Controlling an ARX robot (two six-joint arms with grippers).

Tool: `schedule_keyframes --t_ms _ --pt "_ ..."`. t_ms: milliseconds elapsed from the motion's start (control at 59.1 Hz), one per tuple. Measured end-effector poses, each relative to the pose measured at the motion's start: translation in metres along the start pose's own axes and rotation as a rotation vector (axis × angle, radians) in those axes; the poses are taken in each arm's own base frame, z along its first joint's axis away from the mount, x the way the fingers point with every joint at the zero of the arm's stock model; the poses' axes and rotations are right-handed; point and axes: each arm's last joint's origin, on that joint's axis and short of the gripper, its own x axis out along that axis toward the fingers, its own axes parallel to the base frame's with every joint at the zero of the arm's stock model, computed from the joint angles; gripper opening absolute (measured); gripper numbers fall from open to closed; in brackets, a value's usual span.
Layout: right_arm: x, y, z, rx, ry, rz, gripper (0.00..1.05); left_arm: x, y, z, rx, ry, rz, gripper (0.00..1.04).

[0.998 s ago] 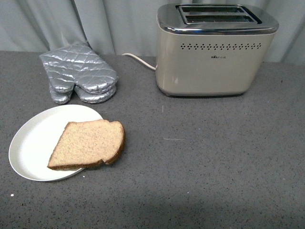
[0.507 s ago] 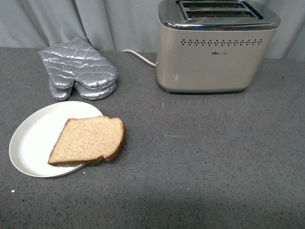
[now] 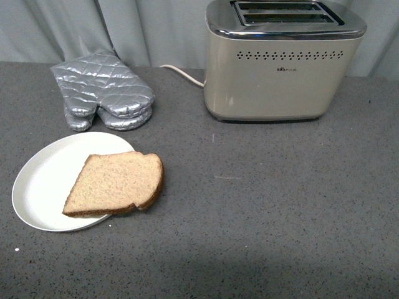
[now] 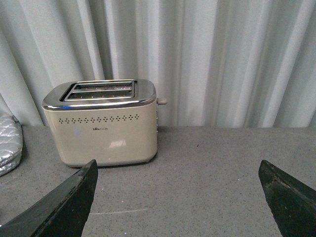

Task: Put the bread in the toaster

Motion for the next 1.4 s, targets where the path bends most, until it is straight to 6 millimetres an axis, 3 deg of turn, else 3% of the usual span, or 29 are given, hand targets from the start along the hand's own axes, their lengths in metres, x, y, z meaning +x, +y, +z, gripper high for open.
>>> schedule_keyframes --t_ms 135,321,423,626,947,1404 --pt "0.000 0.000 0.000 0.000 0.000 0.000 0.95 0.021 -0.004 -0.004 -0.121 0.144 0.070 0.98" --pt "0.000 0.000 0.000 0.000 0.000 0.000 0.95 0.076 0.002 0.010 -0.226 0.221 0.065 0.98" --pt "0.000 0.000 0.000 0.000 0.000 0.000 0.95 0.116 0.014 -0.011 -0.258 0.413 0.102 0.98" --pt "0.000 0.000 0.000 0.000 0.000 0.000 0.95 0.156 0.021 -0.046 -0.227 0.633 0.079 0.98" --pt "0.000 0.000 0.000 0.000 0.000 0.000 0.95 0.190 0.035 -0.074 -0.135 0.760 0.077 0.98" --pt "0.000 0.000 0.000 0.000 0.000 -0.001 0.95 0.217 0.045 -0.098 -0.075 0.843 0.039 0.97"
